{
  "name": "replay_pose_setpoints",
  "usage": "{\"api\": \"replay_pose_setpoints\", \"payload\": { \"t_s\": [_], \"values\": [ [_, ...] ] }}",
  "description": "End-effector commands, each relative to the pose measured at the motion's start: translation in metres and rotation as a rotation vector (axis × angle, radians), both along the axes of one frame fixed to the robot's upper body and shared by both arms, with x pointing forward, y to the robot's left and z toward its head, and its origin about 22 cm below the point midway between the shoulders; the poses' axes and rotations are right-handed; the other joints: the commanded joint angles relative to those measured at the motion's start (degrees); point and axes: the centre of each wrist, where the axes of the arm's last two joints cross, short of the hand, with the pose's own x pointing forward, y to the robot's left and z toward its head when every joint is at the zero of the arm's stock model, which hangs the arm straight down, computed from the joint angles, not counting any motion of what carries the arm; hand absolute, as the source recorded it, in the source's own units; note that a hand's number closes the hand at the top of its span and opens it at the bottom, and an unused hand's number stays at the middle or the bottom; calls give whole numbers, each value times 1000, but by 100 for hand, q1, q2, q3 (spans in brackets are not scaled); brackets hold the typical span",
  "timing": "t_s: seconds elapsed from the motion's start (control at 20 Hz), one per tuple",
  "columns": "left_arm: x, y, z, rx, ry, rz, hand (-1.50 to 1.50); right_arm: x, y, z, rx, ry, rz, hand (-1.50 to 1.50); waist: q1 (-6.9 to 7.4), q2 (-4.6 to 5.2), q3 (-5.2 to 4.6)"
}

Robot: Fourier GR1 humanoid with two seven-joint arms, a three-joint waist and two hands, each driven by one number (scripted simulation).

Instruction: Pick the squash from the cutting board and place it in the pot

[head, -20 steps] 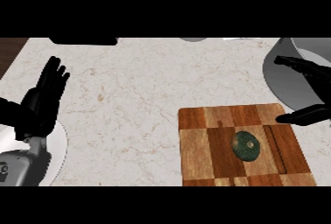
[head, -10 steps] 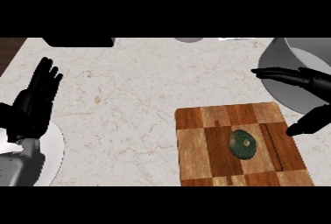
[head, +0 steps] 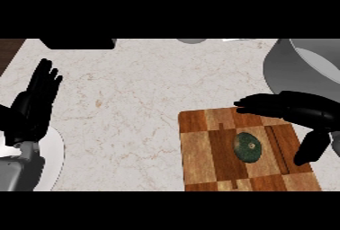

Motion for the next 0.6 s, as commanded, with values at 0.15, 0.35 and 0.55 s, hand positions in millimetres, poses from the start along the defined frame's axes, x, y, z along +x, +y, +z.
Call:
{"api": "replay_pose_setpoints", "payload": {
  "t_s": [0.15,0.35,0.55],
  "values": [
    [7,-15,5,-3,-3,-1,0,-12,14,-14,-39,54,21,-150,10,12,4],
    [3,-6,8,1,2,-20,0,-28,23,-42,-97,59,17,-150,16,12,4],
    [0,-9,-3,6,2,1,0,-23,18,-39,-157,-4,-58,-150,13,14,4]
  ]
}}
